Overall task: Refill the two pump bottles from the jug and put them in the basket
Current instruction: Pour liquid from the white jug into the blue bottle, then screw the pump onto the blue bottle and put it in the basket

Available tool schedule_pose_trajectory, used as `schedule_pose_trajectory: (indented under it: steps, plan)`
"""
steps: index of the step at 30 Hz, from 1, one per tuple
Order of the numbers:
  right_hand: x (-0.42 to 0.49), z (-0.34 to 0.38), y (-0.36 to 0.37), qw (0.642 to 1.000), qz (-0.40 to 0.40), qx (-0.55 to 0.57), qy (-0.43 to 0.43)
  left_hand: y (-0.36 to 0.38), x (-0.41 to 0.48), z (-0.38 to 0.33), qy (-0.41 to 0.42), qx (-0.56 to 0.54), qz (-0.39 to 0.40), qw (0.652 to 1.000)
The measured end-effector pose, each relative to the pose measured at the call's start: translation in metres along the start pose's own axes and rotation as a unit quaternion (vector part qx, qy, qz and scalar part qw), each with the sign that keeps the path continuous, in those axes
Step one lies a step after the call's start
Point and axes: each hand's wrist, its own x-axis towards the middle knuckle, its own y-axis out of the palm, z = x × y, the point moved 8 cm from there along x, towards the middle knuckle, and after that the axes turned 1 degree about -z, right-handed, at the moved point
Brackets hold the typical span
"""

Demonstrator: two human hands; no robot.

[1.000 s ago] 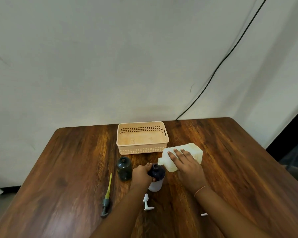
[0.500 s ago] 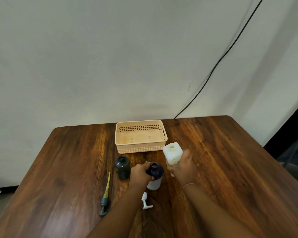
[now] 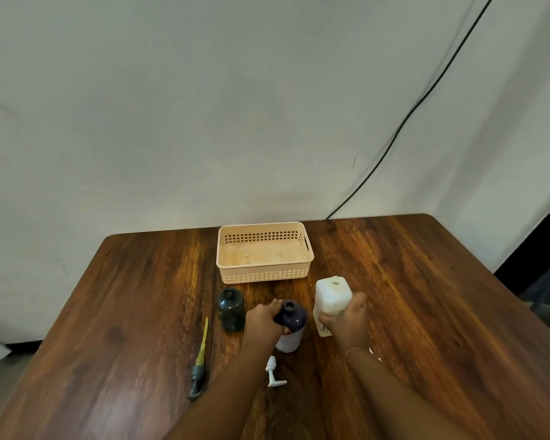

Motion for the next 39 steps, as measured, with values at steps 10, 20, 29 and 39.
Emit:
schedule_pose_trajectory:
  steps: [10, 20, 29, 39]
  plan:
    - [-0.007, -0.009, -0.001, 1.0, 0.005, -0.026, -0.011, 0.0, -0.003, 0.0, 0.005, 0.005, -0.004, 1.0]
    - [-0.011, -0.001, 0.006, 0.999, 0.01, -0.047, -0.005, 0.0, -0.002, 0.001, 0.009, -0.001, -0.007, 1.0]
    - [-0.065, 0.074, 0.015, 0.965, -0.045, -0.027, -0.258, 0.002, -0.007, 0.003, 0.03, -0.024, -0.024, 0.999]
    - [-0.114, 0.039, 0.08, 0.967, 0.154, 0.018, -0.201, -0.006, -0.028, 0.032, 0.007, -0.104, -0.078, 0.991]
